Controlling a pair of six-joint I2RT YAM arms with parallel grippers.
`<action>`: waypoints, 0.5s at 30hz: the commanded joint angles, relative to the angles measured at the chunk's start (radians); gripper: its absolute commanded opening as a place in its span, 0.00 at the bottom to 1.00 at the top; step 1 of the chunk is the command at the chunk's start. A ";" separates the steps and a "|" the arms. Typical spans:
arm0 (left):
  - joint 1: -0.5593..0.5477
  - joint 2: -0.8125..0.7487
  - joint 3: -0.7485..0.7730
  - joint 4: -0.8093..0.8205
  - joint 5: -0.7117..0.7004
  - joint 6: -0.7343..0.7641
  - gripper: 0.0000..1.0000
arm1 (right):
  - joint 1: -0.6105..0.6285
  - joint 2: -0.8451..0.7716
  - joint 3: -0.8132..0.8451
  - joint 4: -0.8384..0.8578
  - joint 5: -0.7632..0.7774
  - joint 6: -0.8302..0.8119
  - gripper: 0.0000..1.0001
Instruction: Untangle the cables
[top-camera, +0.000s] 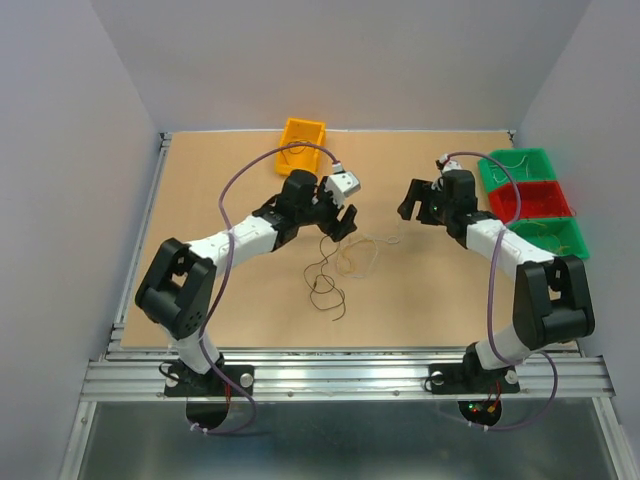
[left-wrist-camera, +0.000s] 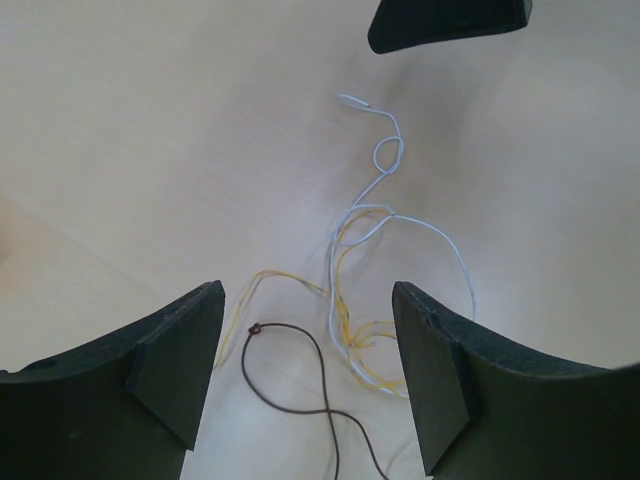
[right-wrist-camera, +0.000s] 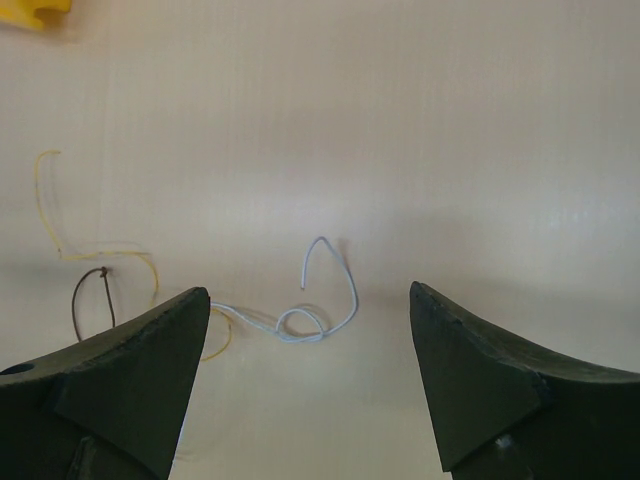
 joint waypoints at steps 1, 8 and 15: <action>-0.058 0.055 0.102 -0.036 -0.062 0.050 0.78 | 0.005 -0.034 0.011 0.004 0.078 0.004 0.85; -0.095 0.183 0.191 -0.092 -0.065 0.068 0.72 | 0.005 -0.076 -0.018 0.004 0.102 -0.004 0.85; -0.113 0.237 0.242 -0.116 -0.076 0.086 0.66 | 0.005 -0.096 -0.027 0.004 0.113 -0.007 0.85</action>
